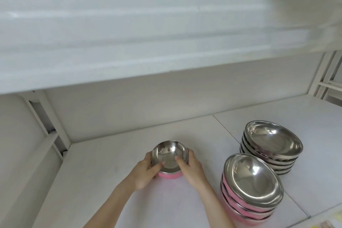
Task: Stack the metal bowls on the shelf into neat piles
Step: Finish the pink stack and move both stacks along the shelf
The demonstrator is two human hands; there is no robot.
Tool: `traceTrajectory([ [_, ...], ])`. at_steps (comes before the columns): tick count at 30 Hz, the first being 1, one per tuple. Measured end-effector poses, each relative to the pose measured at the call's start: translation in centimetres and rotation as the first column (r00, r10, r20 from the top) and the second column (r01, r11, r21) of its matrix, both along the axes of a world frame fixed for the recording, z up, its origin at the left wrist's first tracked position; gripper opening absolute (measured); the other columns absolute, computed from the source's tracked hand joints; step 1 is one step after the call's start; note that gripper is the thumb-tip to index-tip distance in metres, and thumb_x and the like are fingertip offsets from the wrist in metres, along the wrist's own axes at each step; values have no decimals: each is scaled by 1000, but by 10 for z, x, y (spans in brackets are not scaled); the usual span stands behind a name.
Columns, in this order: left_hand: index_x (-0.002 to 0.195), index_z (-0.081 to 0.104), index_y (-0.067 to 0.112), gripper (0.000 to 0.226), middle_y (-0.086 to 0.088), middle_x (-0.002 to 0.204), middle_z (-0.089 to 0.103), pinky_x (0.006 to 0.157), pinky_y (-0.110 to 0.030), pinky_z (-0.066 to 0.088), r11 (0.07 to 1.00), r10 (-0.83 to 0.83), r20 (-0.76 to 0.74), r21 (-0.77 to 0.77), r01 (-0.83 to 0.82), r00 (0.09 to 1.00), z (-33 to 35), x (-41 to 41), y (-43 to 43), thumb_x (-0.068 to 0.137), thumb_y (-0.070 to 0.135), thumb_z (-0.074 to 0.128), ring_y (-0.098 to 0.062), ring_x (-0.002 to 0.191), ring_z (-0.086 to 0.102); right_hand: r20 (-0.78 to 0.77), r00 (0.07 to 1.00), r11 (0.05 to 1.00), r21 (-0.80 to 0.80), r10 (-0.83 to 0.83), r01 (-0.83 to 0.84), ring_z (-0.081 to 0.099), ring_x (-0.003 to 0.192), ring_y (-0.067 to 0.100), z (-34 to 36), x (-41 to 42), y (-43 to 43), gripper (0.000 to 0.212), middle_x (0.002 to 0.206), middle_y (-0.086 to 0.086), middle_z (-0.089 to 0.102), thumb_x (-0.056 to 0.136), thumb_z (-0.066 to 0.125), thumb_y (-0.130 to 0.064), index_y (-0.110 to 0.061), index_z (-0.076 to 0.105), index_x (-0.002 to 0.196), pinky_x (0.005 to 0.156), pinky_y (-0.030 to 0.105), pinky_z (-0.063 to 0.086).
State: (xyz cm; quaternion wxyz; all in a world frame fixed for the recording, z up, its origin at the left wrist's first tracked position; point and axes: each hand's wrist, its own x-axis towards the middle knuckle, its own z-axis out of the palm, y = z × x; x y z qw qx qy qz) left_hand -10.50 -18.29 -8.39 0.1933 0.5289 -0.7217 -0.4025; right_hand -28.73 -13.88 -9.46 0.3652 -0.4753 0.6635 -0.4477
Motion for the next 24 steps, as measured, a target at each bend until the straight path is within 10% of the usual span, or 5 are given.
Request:
traceTrajectory([
  [7, 134, 42, 22, 43, 3, 95, 63, 59, -8, 44, 998, 40, -77, -41, -44, 996, 26, 17, 43, 95, 37, 55, -14, 77, 64, 20, 999, 997, -57, 44, -43, 59, 99, 11, 26, 18, 31, 29, 102, -11, 62, 91, 57, -33, -21, 51, 116, 80, 22, 44],
  [24, 119, 48, 29, 51, 8, 90, 68, 71, -26, 51, 934, 225, -188, -238, -266, 956, 82, -49, 178, 82, 63, 52, -8, 69, 63, -126, 968, 949, -204, 219, -241, 57, 104, 15, 107, -54, 138, 40, 112, -4, 63, 90, 52, -47, -20, 49, 119, 89, 33, 45],
])
